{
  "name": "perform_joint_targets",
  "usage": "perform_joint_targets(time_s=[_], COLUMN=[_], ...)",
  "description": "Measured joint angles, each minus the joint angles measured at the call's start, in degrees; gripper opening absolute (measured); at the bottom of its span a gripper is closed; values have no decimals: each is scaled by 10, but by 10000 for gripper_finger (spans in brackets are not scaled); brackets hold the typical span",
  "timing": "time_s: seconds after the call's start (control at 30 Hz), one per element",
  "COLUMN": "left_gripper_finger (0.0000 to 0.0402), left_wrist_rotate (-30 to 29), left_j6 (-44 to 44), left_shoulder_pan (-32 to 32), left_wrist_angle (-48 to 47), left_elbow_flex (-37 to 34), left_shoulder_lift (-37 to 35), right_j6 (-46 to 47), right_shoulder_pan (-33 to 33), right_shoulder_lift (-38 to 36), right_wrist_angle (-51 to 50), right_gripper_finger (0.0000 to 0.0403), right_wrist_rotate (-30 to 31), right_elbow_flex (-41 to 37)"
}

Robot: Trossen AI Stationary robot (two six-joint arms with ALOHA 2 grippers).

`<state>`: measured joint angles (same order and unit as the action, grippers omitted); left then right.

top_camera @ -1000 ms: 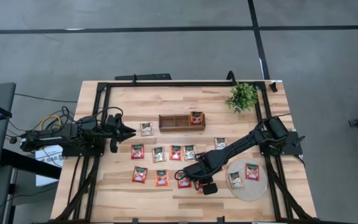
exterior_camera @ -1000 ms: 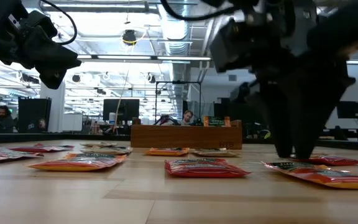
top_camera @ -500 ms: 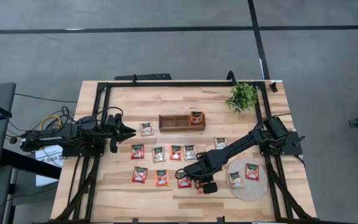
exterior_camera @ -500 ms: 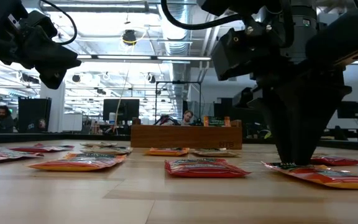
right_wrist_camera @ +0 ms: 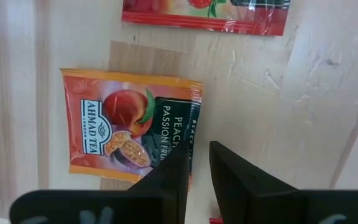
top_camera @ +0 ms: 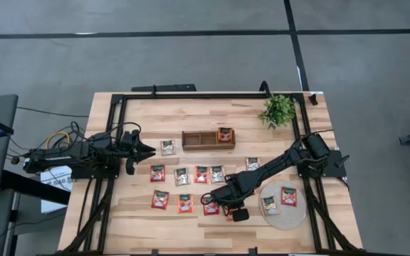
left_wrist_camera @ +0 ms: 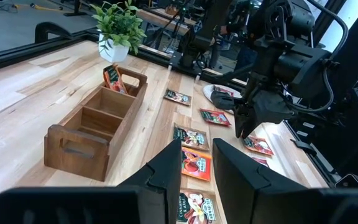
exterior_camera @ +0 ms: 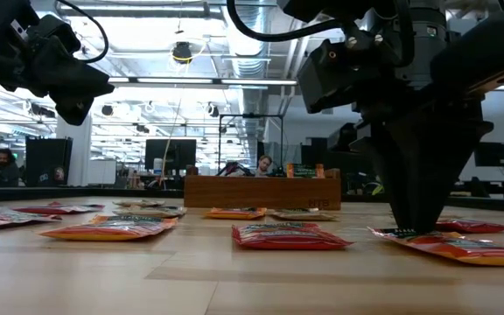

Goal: Pick & Place Tea
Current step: Put the orange tea bag into the right section of the wooden organizer

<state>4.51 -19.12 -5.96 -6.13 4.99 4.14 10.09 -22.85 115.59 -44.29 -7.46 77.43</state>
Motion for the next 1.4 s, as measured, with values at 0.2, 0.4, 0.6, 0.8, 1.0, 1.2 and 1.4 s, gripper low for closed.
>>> perform_joint_targets(time_s=[0.2,0.4,0.6,0.8,1.0,1.2,1.4], left_gripper_finger=[83,83,83,83,83,83,83], left_wrist_rotate=[0,0,0,0,0,0,0], left_j6=[0,0,0,0,0,0,0], left_shoulder_pan=[0,0,0,0,0,0,0], left_wrist_angle=[0,0,0,-3,-3,-3,-3], left_elbow_flex=[0,0,0,0,0,0,0], left_shoulder_lift=[0,0,0,0,0,0,0], right_j6=[0,0,17,20,21,35,36], right_shoulder_pan=[0,0,1,1,2,10,20], right_shoulder_lift=[0,0,-4,-4,-3,-2,0], right_wrist_angle=[0,0,27,32,31,16,-41], right_gripper_finger=[56,56,55,52,8,6,1], right_wrist_rotate=[-3,-9,-30,-29,-26,-13,2], right_elbow_flex=[0,-1,-36,-39,-39,-19,15])
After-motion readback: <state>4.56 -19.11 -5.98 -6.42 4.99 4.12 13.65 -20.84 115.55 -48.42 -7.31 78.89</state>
